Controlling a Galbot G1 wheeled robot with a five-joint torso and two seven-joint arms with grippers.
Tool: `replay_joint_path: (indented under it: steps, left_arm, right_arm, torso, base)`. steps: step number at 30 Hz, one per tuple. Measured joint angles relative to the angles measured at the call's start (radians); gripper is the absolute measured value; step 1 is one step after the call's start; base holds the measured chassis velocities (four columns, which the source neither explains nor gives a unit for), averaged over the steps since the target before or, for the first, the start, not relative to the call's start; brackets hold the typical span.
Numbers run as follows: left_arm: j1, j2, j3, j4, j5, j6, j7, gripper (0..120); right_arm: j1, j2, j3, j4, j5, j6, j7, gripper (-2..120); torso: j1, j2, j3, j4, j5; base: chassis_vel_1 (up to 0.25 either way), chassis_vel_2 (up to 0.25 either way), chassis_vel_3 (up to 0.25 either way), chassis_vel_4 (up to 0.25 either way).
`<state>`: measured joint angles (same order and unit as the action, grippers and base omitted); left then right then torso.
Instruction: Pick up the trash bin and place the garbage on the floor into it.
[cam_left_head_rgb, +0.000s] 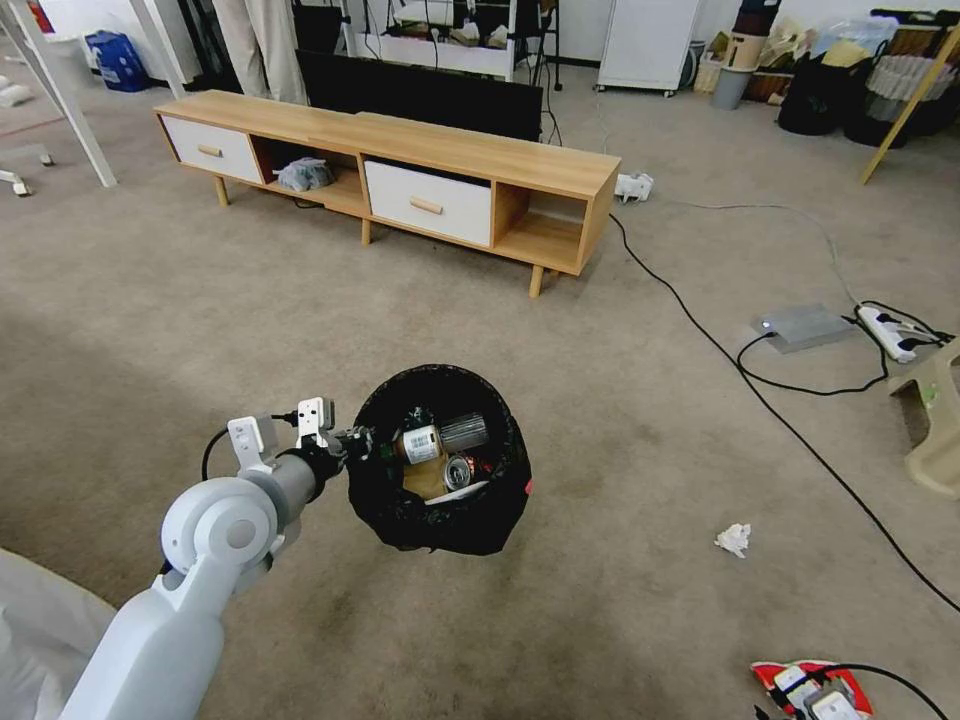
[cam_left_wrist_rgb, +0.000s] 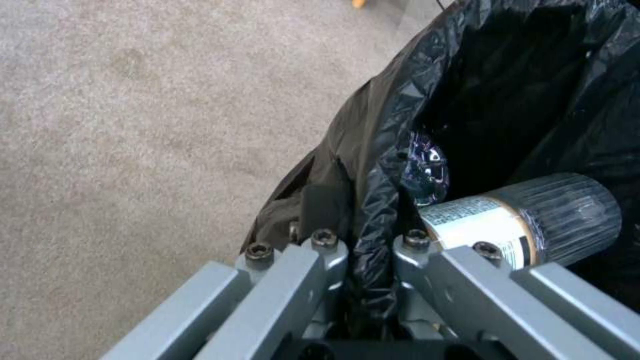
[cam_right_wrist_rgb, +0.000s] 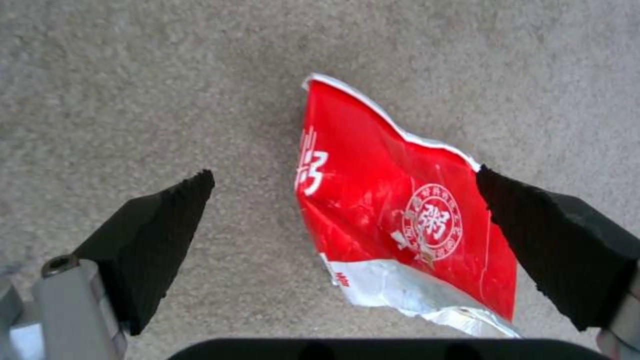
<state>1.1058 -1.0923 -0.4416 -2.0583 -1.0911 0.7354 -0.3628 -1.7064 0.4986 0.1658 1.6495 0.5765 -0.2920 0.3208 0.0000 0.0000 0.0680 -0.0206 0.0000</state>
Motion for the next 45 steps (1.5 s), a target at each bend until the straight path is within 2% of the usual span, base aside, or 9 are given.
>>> replay_joint_path:
  steps: [45]
  left_arm:
    - [0.04, 0.0, -0.01, -0.039, 0.015, 0.0, -0.002, 0]
  right_arm:
    - [0.07, 0.038, -0.011, -0.1, -0.014, 0.003, -0.022, 100]
  torso:
    - [0.0, 0.0, 0.0, 0.0, 0.0]
  base:
    - [0.0, 0.0, 0.0, 0.0]
